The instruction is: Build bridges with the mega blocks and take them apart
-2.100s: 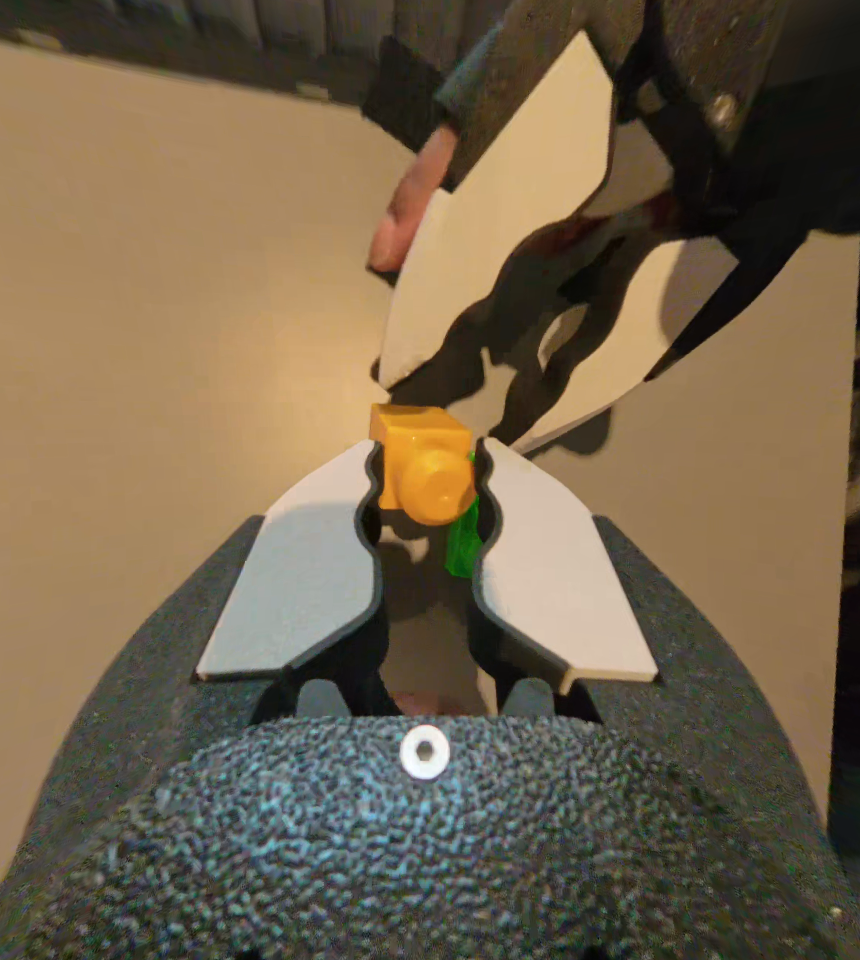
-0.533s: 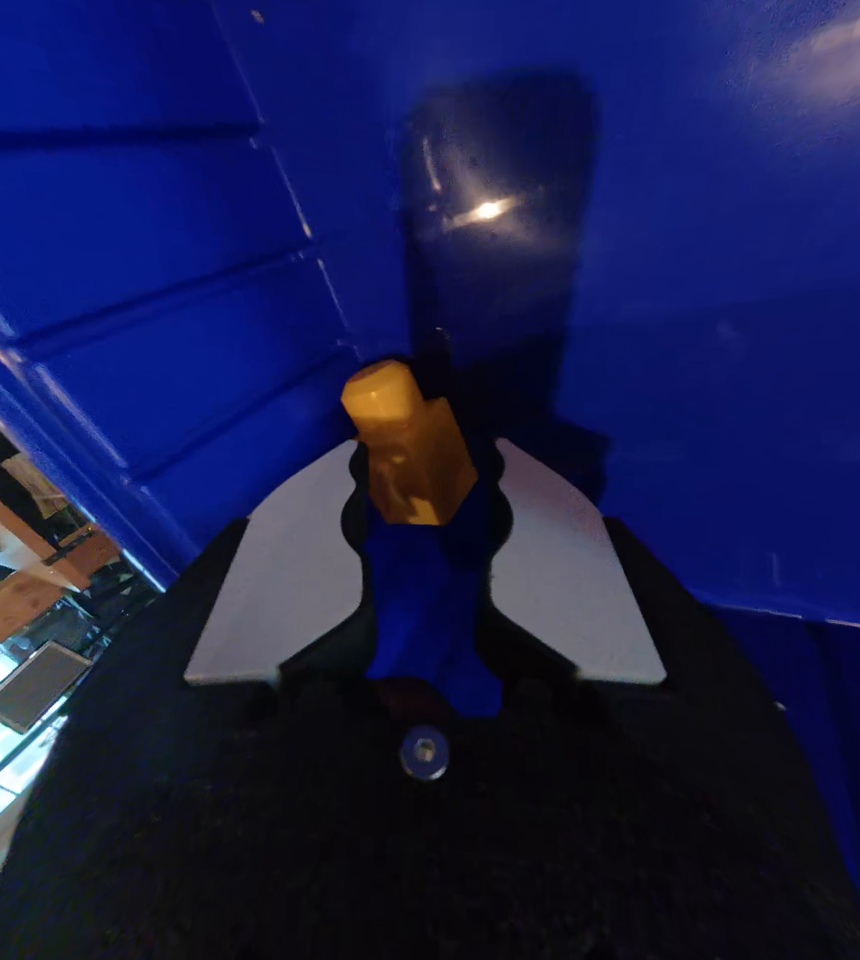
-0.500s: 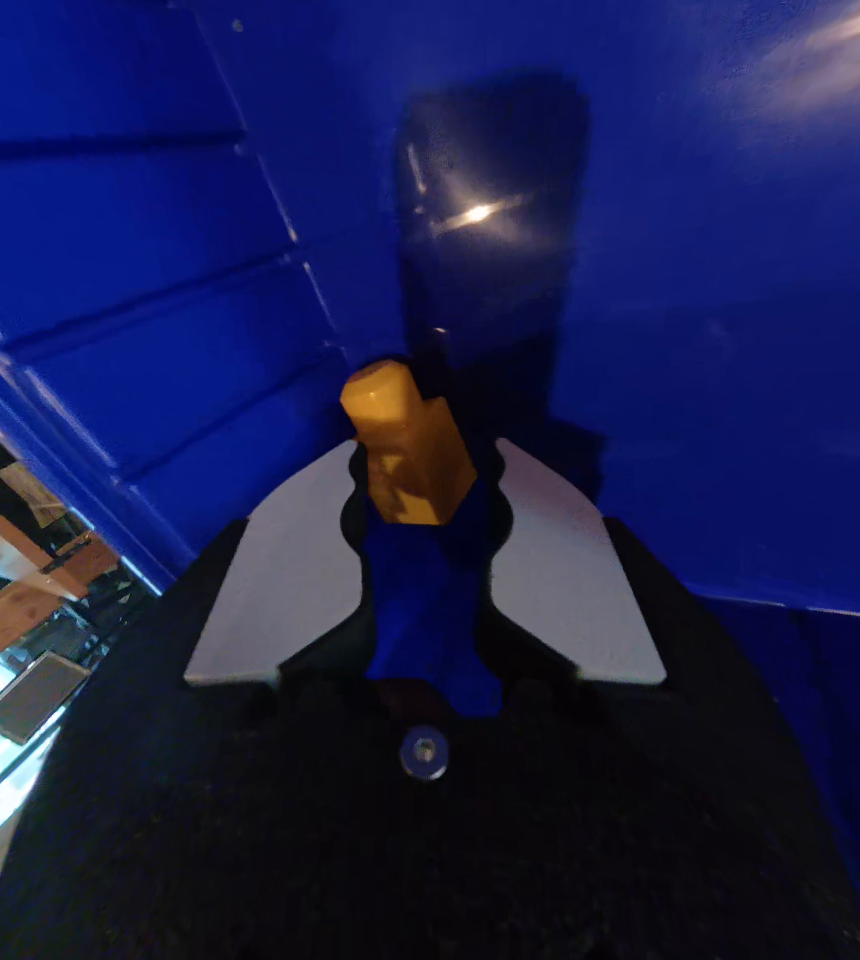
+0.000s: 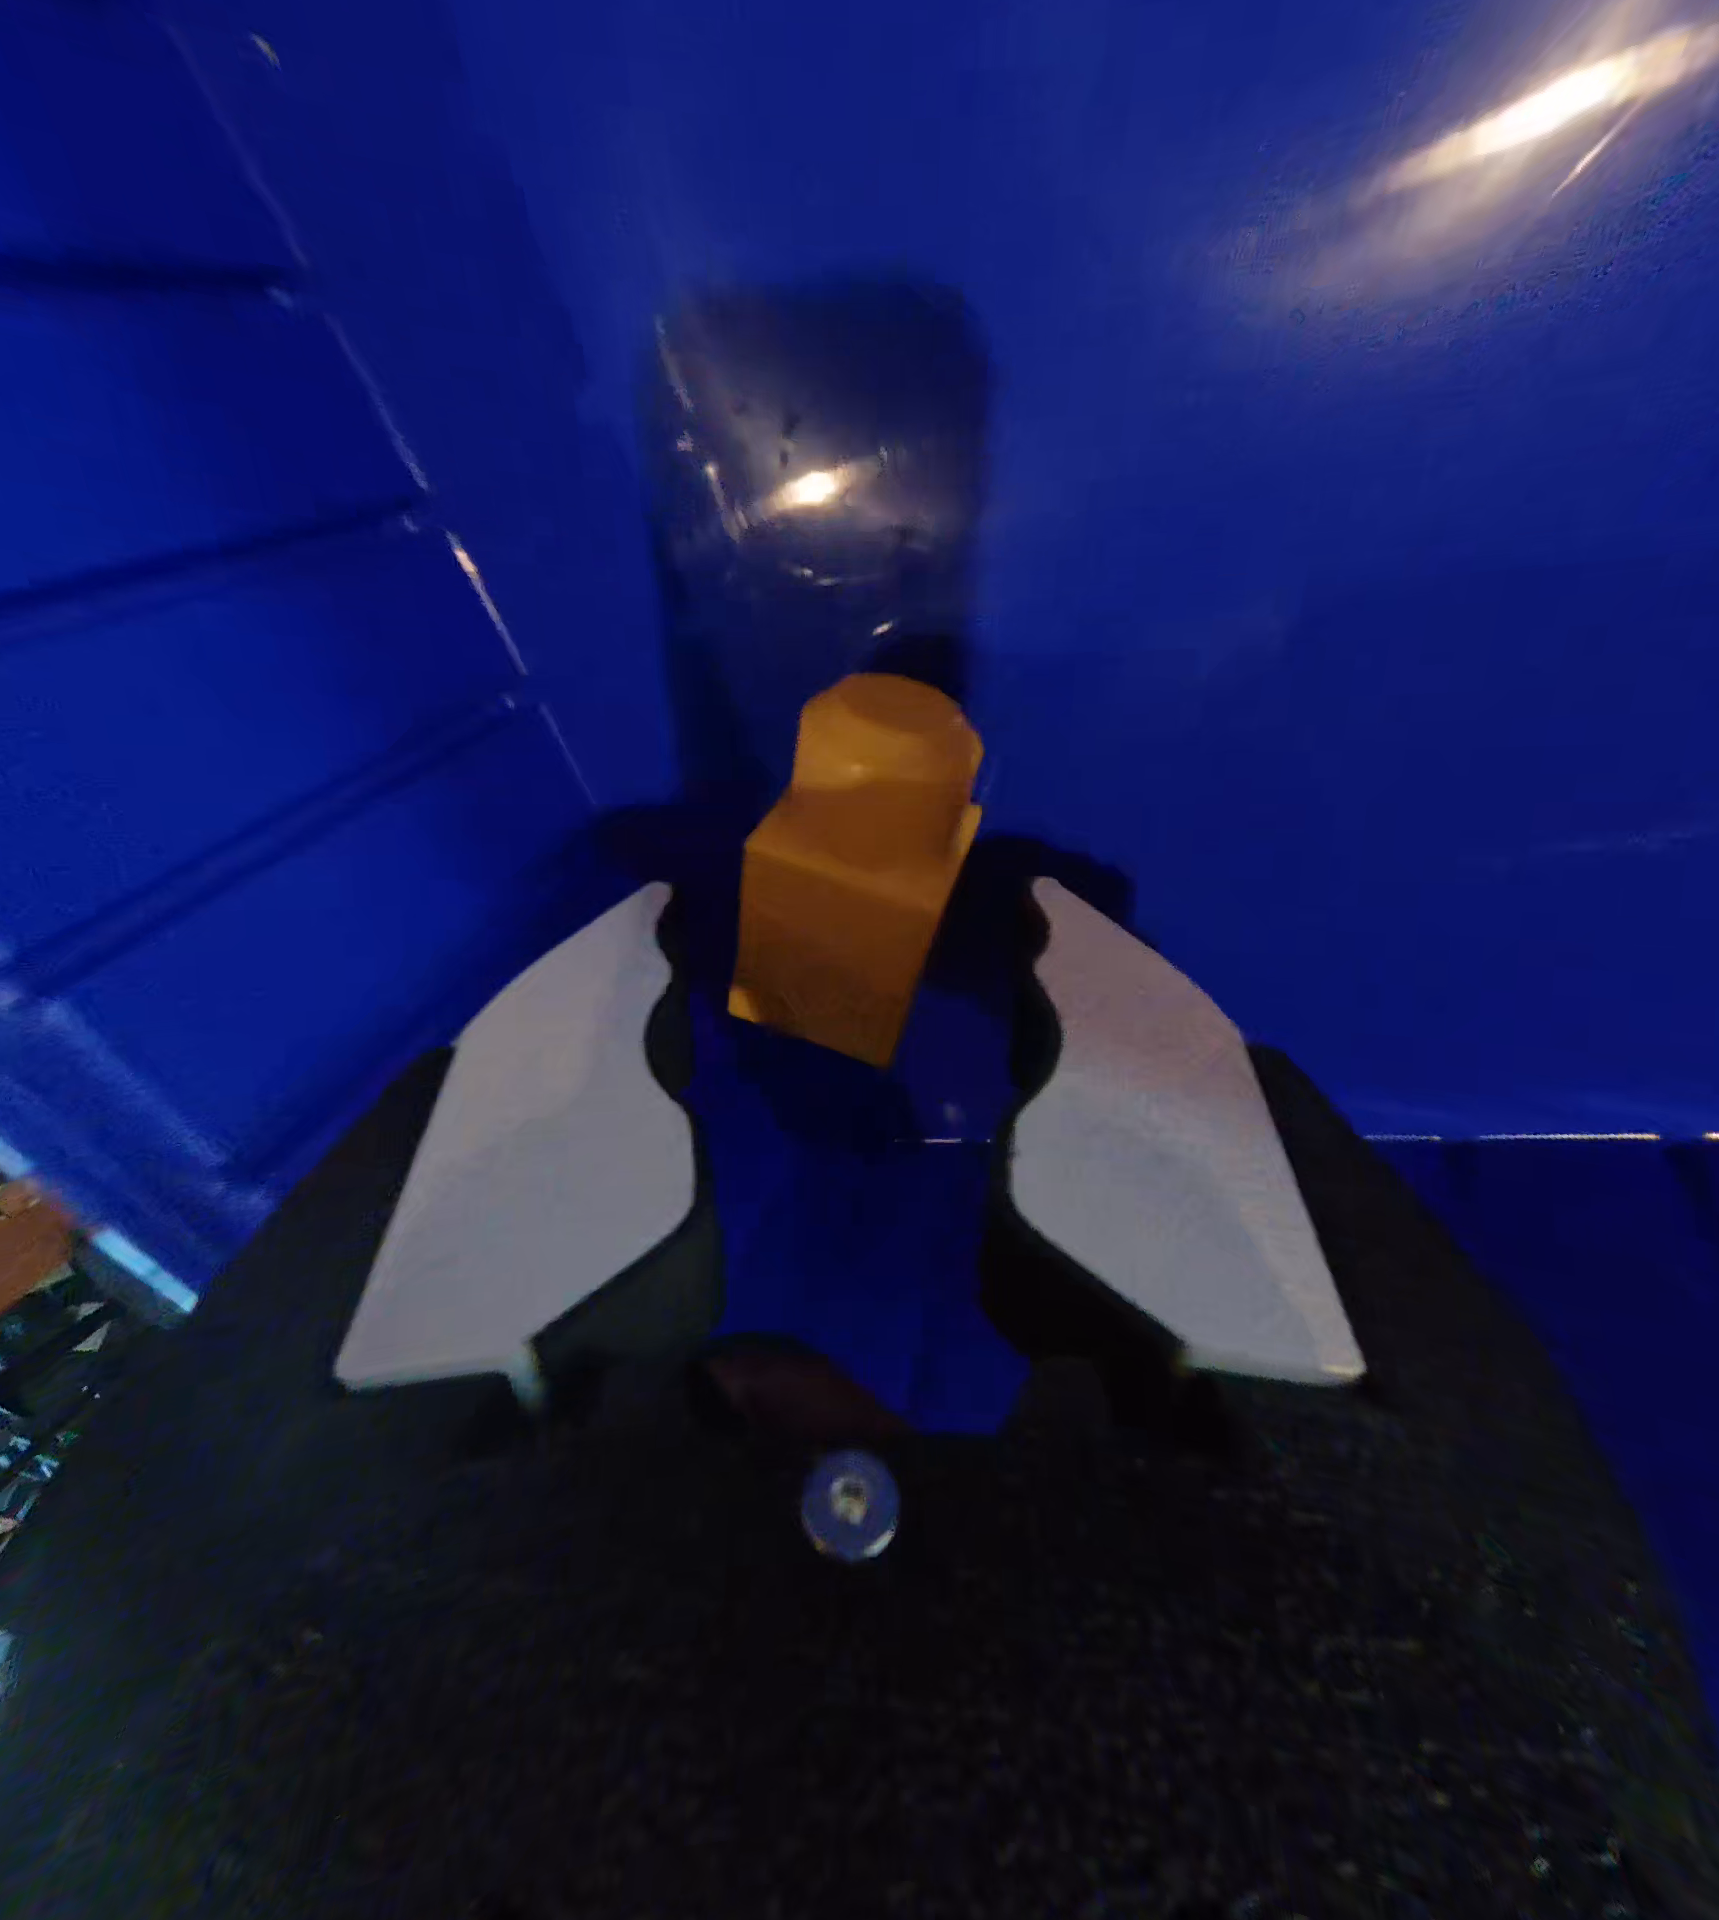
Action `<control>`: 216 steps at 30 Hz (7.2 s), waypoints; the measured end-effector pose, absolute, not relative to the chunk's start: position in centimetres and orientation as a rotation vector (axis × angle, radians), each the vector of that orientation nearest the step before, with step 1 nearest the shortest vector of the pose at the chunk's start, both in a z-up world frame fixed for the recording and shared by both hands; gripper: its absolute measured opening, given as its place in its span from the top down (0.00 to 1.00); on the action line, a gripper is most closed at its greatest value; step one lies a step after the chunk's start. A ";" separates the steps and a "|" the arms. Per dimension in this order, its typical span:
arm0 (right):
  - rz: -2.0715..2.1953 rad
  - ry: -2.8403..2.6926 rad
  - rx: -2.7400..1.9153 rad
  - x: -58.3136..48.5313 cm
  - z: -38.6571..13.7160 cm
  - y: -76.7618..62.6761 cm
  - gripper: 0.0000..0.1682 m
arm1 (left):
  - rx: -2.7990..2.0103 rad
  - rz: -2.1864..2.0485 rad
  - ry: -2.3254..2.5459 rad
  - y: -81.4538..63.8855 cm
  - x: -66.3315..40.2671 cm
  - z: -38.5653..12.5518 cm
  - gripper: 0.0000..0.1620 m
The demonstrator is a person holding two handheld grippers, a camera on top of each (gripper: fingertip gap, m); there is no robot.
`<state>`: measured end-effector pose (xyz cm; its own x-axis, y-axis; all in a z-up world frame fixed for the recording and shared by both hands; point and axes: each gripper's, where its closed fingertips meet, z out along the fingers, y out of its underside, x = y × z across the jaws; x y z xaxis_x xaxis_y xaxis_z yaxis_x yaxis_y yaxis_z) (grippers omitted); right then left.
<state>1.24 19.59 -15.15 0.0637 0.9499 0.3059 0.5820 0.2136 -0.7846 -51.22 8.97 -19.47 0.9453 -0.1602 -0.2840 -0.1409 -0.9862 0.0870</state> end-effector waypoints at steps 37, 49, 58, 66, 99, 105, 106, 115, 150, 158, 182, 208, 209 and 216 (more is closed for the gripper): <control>0.561 -1.609 -1.739 2.5 -19.9 22.1 0.84 | 3.136 0.817 -2.049 21.9 -2.1 -20.7 0.78; 0.543 -1.674 -1.678 2.0 -20.1 21.2 0.85 | 3.037 0.860 -2.154 20.8 -1.8 -20.7 0.78; 0.551 -1.701 -1.666 1.9 -20.1 20.5 0.85 | 3.010 0.887 -2.140 20.3 -1.9 -20.8 0.77; 0.564 -1.710 -1.661 2.0 -20.1 20.5 0.84 | 3.037 0.879 -2.105 20.5 -2.0 -20.8 0.77; 0.735 -1.920 -1.419 2.5 -18.6 16.1 0.78 | 2.929 0.939 -2.339 13.2 -3.7 -19.4 0.64; 0.744 -1.914 -1.443 2.2 -19.6 16.5 0.74 | 2.996 0.801 -2.290 14.3 -2.3 -20.5 0.64; 0.745 -1.913 -1.439 2.1 -19.6 16.5 0.74 | 2.997 0.805 -2.289 14.3 -2.1 -20.5 0.65; 0.691 -1.942 -1.426 1.0 -20.0 15.6 0.77 | 2.984 0.810 -2.327 14.3 -0.8 -20.3 0.79; 0.711 -1.833 -1.552 -0.6 -15.6 21.5 0.78 | 2.897 1.237 -2.376 20.5 -2.0 -15.6 0.79; 0.893 -1.768 -1.595 -0.7 -15.7 21.3 0.78 | 2.927 1.431 -2.206 20.5 -2.0 -15.8 0.79; 1.025 -1.515 -1.534 -0.1 -13.8 21.6 0.77 | 2.989 1.183 -2.305 20.5 -2.4 -16.6 0.79; 1.089 -1.559 -1.441 0.4 -14.3 21.1 0.84 | 3.041 0.934 -2.427 20.4 -2.6 -15.9 0.78; 1.081 -1.561 -1.437 0.4 -14.3 21.1 0.84 | 3.048 0.931 -2.431 20.5 -2.6 -15.8 0.78; 1.060 -1.524 -1.461 -0.1 -14.6 21.6 0.87 | 3.072 1.069 -2.343 20.7 -2.4 -15.8 0.79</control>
<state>-0.13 21.61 -14.59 -0.0567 0.9982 -0.0215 0.3676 0.0009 -0.9300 -2.38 20.67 -15.84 0.3202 -0.9410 -0.1091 -0.5343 -0.0843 -0.8411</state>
